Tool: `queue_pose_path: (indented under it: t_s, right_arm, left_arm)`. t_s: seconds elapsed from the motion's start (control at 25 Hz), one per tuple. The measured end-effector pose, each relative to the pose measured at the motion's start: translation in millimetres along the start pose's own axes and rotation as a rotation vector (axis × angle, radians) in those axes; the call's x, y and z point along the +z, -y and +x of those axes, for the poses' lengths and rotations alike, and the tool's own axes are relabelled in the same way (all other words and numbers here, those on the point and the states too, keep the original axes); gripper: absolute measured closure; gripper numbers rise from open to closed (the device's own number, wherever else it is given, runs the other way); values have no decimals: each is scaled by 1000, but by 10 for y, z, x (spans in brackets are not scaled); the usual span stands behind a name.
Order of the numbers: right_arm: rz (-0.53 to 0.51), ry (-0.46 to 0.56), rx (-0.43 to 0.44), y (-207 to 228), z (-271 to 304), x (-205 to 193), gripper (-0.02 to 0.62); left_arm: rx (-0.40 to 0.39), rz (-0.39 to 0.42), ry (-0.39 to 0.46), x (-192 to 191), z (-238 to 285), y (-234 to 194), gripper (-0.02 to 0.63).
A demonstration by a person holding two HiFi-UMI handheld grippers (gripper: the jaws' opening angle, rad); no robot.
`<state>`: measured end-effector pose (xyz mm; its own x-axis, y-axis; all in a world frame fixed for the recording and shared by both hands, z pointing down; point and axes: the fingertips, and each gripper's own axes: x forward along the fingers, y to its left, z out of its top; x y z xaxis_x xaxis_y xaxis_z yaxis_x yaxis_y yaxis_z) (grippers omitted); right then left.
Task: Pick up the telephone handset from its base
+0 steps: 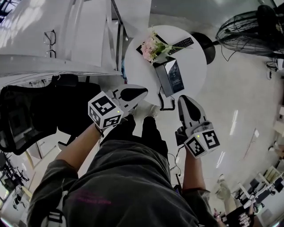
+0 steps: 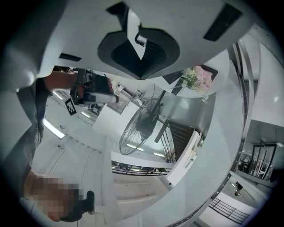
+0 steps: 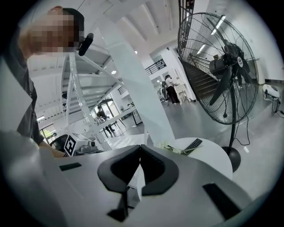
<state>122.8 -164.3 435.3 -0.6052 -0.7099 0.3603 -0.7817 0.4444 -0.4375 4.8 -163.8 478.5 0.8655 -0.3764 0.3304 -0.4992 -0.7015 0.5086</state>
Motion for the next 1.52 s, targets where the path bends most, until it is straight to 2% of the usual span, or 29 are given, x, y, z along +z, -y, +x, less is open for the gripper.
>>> queue_pose_path:
  t_s: [0.28,0.52,0.92,1.28,1.52]
  right_arm:
    - [11,-69,82,376,171,-128,577]
    - [22,-113,120,700,309,-264,577]
    - [28,-164,136,1057,456,-528,577]
    - [50,-197,145,1147,553,-746,577]
    - [62,-211,136,1211,550,-852,577]
  left_arm:
    - [98,-97,-18,-394,359,-206,592]
    - [150,-173,-13,-627,647,-394,592]
    - [178,-286,-19,-1124,1034,-685,589]
    - [178,-343,-14,-1320,1266,-864,588]
    - [147,-408,-4,-1396,1404,-923,505]
